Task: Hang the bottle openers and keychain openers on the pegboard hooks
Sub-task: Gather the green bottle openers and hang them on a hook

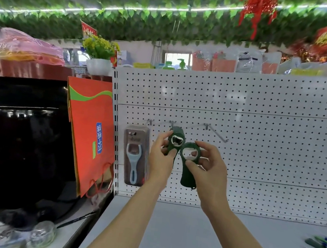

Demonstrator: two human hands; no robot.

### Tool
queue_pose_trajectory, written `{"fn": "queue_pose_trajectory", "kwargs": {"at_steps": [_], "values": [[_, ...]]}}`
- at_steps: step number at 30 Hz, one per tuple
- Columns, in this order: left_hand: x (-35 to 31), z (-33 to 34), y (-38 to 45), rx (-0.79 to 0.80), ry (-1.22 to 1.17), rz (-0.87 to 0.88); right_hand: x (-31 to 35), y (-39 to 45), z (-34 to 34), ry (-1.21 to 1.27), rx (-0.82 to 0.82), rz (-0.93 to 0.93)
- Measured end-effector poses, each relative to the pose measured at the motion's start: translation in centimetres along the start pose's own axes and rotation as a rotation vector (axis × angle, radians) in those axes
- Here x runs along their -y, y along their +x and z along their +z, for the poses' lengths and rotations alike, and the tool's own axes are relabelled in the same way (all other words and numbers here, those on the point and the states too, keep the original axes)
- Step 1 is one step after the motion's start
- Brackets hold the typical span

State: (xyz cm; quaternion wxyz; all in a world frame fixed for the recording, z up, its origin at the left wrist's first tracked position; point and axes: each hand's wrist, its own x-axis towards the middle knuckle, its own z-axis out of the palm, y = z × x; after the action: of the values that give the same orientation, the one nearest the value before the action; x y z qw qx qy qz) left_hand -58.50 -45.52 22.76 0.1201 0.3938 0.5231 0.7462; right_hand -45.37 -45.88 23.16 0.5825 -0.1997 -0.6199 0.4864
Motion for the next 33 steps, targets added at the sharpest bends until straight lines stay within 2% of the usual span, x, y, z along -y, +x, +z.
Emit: {"fn": "queue_pose_trajectory", "kwargs": {"at_steps": [3,9,13,23,33], "values": [[0.6,0.1,0.8,-0.013,0.056,0.010,0.1,0.5,-0.4,0.003,0.005,-0.002],[0.7,-0.5,2.1,0.021,0.352,0.107,0.0,1.4,0.2,-0.016,0.045,-0.008],[0.5,-2.2,2.4,0.101,0.547,0.203,-0.5,2.3,1.7,-0.055,0.057,-0.010],[-2.0,-5.3,1.5,0.268,0.786,0.526,-1.8,4.6,4.1,-0.136,-0.037,-0.055],[-1.2,-4.5,3.0,0.347,0.852,0.471,-3.9,6.1,4.8,-0.231,-0.087,-0.035]]}}
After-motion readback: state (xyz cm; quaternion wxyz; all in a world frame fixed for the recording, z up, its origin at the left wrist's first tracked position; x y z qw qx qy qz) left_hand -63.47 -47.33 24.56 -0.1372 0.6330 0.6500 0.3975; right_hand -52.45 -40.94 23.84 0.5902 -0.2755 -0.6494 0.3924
